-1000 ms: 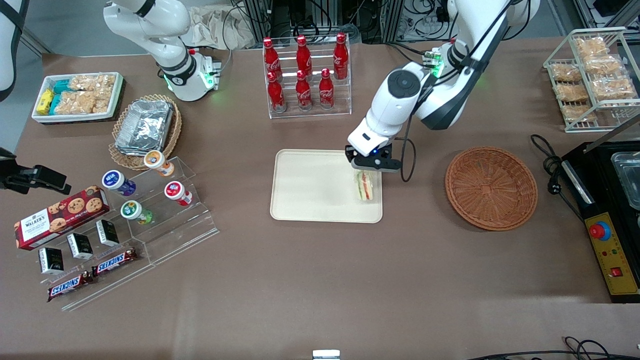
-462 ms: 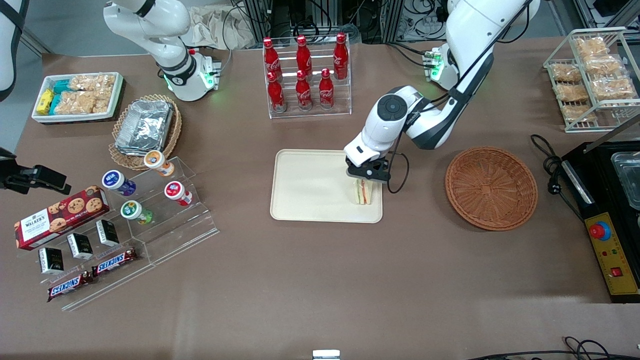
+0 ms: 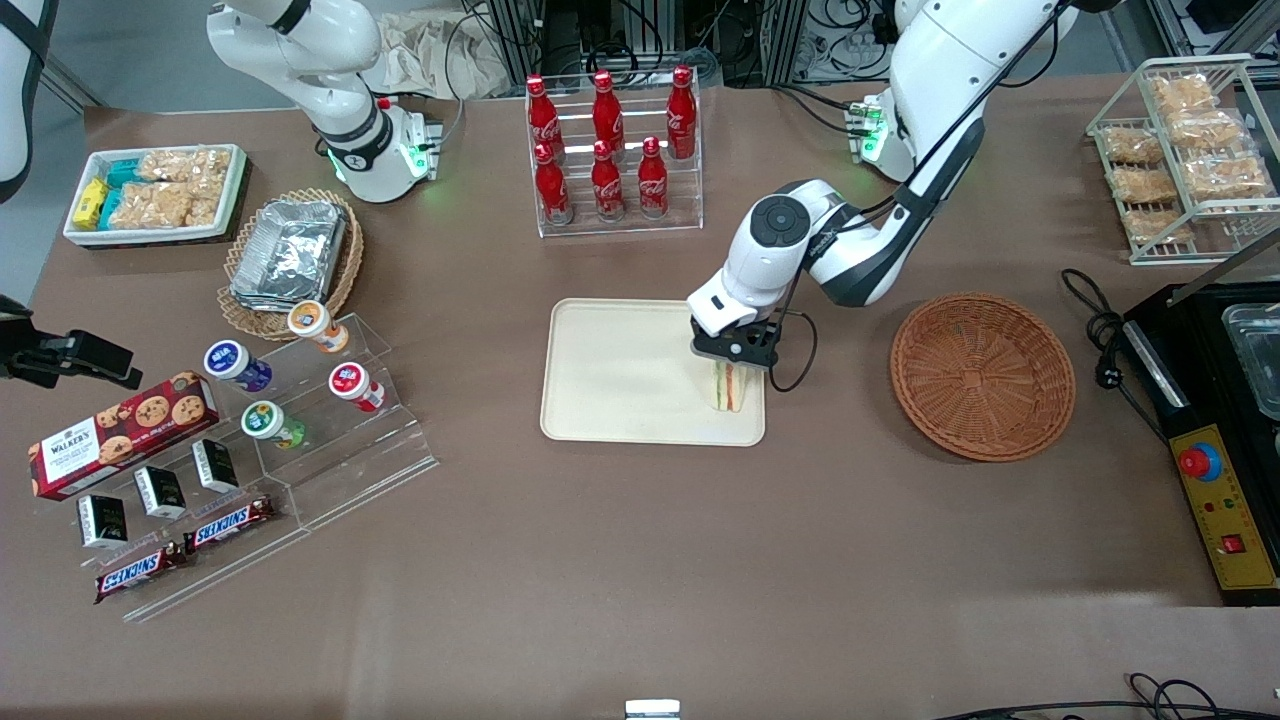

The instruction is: Place sandwich from basket to tray

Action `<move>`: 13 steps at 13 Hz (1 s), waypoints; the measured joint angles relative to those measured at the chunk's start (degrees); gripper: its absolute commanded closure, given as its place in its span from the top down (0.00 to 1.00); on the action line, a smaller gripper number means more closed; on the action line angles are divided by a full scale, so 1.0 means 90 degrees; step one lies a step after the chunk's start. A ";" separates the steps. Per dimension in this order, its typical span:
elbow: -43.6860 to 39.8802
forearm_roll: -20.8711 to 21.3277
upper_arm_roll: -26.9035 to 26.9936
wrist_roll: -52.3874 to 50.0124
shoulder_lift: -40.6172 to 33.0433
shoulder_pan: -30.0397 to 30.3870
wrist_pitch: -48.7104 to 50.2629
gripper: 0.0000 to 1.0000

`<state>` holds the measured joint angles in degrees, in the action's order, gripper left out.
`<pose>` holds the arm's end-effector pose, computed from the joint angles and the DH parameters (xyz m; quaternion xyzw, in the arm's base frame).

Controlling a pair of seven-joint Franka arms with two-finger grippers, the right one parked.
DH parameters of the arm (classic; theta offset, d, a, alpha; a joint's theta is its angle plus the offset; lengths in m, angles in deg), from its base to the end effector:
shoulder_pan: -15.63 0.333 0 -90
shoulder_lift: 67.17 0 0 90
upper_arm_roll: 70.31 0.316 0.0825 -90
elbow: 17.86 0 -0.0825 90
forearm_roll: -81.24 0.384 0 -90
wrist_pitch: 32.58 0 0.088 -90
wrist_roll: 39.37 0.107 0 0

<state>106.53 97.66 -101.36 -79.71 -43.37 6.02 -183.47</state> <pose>0.4322 -0.3785 0.2373 0.9927 -0.0989 0.0304 0.0614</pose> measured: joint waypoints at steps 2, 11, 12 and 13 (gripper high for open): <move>-0.0153 0.0030 0.0002 -0.0325 -0.0007 0.0025 0.0092 1.00; -0.3253 -0.0798 0.0072 -0.0594 -0.1274 0.0520 0.4595 1.00; -0.3308 -0.0948 0.0335 -0.0556 -0.1556 0.0505 0.4753 1.00; -0.3312 -0.1108 0.0691 -0.0332 -0.1877 0.0453 0.4979 1.00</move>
<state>76.72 87.69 -95.14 -82.70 -60.26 10.10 -138.66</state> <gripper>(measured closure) 0.000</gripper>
